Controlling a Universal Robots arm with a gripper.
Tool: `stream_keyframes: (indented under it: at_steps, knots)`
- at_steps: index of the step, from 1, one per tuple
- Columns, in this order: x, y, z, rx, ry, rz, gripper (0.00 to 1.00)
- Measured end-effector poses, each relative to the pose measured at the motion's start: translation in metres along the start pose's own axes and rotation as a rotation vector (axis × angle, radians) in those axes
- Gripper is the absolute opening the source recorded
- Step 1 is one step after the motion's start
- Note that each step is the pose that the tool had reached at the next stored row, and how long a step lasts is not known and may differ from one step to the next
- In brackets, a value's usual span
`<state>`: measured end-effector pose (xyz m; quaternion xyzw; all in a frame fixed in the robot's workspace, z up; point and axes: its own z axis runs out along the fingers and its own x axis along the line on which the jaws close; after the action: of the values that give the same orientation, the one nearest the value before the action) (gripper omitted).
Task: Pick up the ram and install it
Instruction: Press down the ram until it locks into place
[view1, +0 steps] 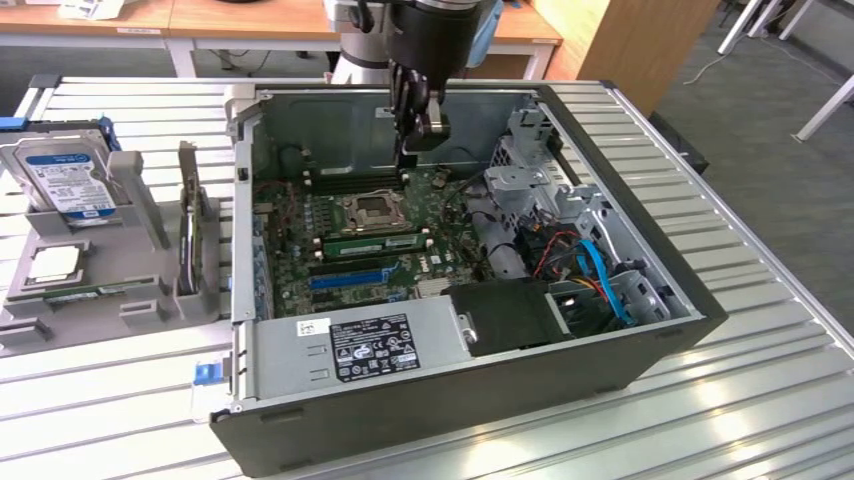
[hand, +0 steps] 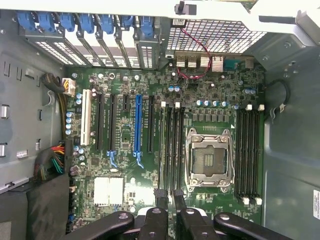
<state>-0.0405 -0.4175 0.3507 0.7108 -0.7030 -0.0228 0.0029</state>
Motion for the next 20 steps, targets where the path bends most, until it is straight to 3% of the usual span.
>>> stream_keyframes:
  at_steps: [10,12,13,20]
  knots:
    - [0.0000,0.0000,0.0000,0.0001,0.0000,0.000,0.19]
    - [0.0000,0.0000,0.0000,0.0000,0.0000,0.000,0.17]
    - [0.0000,0.0000,0.0000,0.0000,0.0000,0.000,0.11]
    - [0.0000,0.0000,0.0000,0.0000,0.0000,0.000,0.10]
